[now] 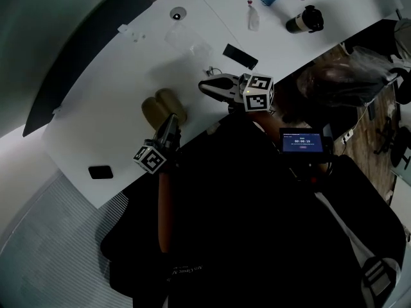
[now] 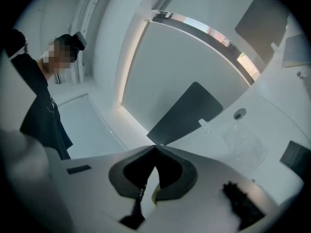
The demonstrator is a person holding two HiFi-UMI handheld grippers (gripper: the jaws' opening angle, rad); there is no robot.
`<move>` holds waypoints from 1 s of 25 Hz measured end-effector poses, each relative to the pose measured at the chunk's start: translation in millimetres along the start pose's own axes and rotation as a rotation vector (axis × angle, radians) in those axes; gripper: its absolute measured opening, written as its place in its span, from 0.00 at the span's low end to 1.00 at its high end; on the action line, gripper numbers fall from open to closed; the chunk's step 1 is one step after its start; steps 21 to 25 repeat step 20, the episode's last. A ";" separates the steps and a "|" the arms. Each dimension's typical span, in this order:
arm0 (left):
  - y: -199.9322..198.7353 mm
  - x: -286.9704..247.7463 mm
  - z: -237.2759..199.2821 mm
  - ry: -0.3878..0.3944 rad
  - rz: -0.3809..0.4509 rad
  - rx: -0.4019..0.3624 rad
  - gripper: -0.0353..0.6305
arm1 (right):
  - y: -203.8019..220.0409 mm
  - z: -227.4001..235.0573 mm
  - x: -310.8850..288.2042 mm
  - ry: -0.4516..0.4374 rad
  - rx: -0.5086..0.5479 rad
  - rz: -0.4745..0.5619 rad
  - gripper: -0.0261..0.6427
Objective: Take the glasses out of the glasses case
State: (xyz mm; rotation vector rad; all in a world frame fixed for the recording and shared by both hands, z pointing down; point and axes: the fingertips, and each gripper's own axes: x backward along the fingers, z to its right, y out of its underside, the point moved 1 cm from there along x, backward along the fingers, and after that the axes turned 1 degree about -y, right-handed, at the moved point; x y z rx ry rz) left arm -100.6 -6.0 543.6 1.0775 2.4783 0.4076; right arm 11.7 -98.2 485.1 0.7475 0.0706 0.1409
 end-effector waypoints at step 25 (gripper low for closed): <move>-16.9 83.1 -65.3 0.021 0.114 0.047 0.05 | 85.5 0.9 -56.7 0.100 -0.024 -0.237 0.05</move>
